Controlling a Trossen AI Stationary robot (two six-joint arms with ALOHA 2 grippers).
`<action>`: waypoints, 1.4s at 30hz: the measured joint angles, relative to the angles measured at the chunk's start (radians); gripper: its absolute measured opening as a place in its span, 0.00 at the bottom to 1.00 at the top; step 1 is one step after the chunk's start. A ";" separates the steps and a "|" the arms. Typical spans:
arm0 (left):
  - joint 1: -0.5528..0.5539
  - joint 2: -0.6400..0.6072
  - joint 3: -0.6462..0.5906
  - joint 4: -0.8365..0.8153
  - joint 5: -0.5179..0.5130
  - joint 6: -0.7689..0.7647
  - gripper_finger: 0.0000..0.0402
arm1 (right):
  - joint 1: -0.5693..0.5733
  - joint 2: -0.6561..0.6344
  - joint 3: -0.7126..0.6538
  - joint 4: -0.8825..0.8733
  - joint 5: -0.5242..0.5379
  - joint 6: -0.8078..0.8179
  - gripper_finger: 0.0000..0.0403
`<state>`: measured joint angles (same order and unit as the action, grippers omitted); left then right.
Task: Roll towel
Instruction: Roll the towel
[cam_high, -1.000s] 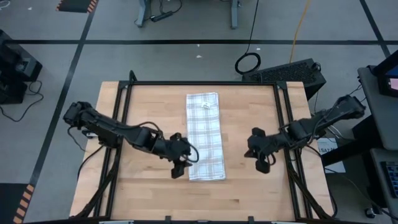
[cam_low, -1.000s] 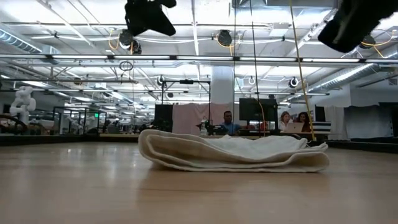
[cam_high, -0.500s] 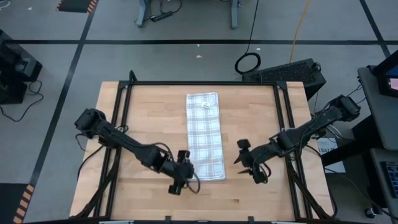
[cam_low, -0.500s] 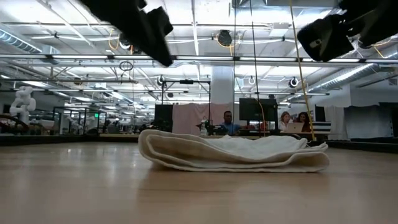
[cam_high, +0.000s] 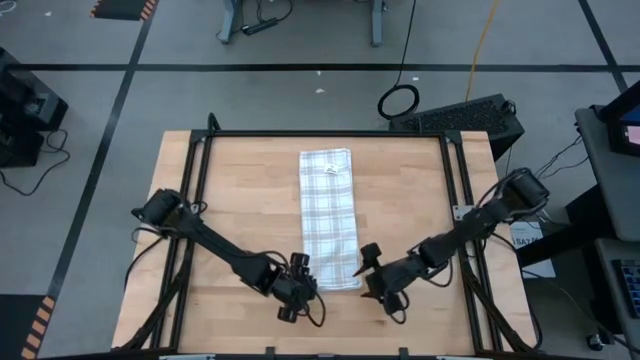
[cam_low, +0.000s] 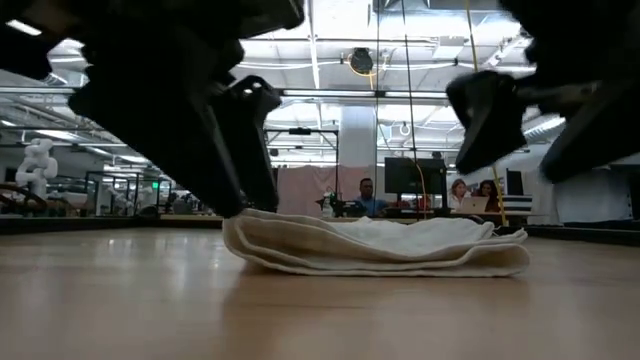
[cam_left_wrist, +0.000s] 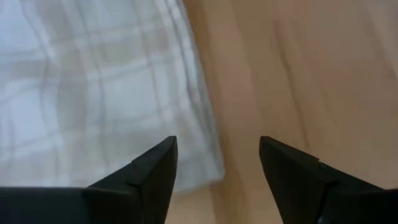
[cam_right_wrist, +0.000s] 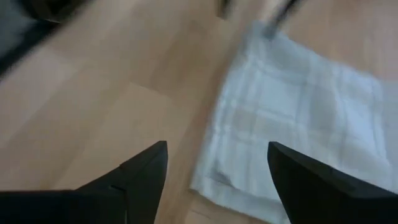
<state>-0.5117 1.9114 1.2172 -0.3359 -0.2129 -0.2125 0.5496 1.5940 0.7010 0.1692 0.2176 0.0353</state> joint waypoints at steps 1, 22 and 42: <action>0.000 0.007 0.000 0.024 -0.001 -0.015 0.58 | -0.002 0.016 0.000 -0.001 0.020 0.037 0.66; -0.006 0.013 0.001 0.040 -0.038 -0.062 0.58 | 0.005 0.162 0.000 0.060 -0.011 0.141 0.50; -0.006 0.013 0.001 -0.050 -0.077 -0.355 0.58 | 0.001 0.187 0.003 0.040 -0.005 0.231 0.11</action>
<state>-0.5182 1.9243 1.2186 -0.3861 -0.2895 -0.5674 0.5510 1.7805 0.7040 0.2096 0.2127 0.2660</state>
